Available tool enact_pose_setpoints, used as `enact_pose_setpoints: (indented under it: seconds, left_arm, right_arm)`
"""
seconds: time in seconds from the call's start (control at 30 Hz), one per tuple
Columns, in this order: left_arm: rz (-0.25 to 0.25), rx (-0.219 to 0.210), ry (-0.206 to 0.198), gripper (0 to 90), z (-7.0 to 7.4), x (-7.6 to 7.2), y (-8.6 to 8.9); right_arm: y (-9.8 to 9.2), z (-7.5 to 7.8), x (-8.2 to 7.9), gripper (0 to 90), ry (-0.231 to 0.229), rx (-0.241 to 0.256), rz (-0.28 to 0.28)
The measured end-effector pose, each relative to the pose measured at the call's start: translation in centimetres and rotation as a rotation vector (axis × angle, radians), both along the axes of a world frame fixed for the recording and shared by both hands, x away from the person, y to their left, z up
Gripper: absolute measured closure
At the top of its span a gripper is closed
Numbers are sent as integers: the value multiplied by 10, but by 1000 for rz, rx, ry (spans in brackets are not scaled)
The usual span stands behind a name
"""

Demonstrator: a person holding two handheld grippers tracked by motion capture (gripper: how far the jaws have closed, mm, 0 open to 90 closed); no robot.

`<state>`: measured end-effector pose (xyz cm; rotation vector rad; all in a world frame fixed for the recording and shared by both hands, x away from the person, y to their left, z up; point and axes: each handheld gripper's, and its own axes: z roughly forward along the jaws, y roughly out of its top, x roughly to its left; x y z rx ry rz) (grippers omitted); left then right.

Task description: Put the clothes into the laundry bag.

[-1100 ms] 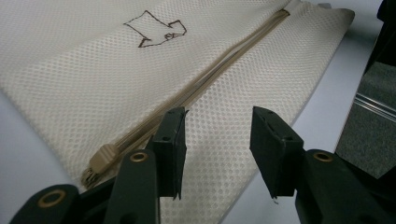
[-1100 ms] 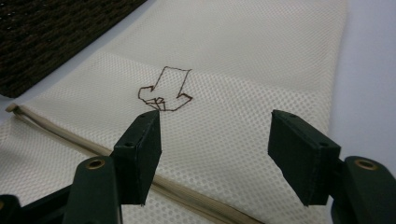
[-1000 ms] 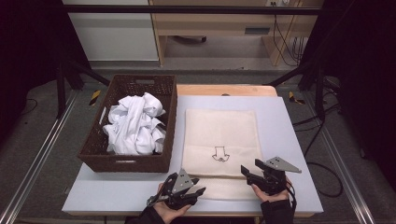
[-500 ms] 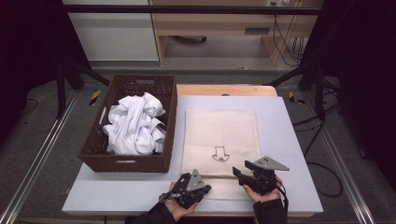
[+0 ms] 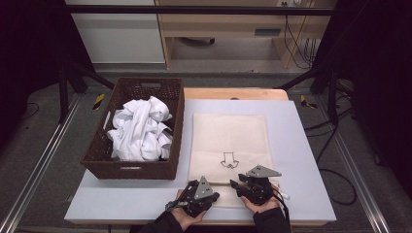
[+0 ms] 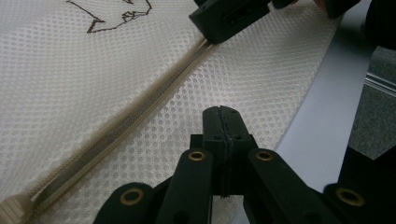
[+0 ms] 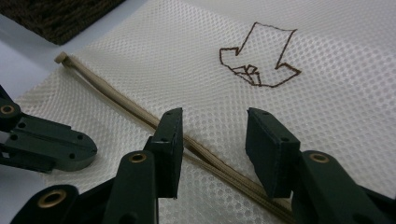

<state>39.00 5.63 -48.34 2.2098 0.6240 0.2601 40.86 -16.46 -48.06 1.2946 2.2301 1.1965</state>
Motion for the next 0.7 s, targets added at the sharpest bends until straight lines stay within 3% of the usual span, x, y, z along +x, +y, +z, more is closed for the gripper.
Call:
enact_pose_setpoints:
  seconds: [0.27,0.5,0.7]
  left_arm:
    - [33,-4,0,894,-1,5,1]
    - [29,4,-8,895,-2,4,0]
    - [28,8,-7,894,-2,4,0]
  right_arm:
    - [6,-6,4,610,4,-35,13]
    - [5,-8,7,697,-8,-42,3]
    - [2,-6,4,718,-7,-56,39]
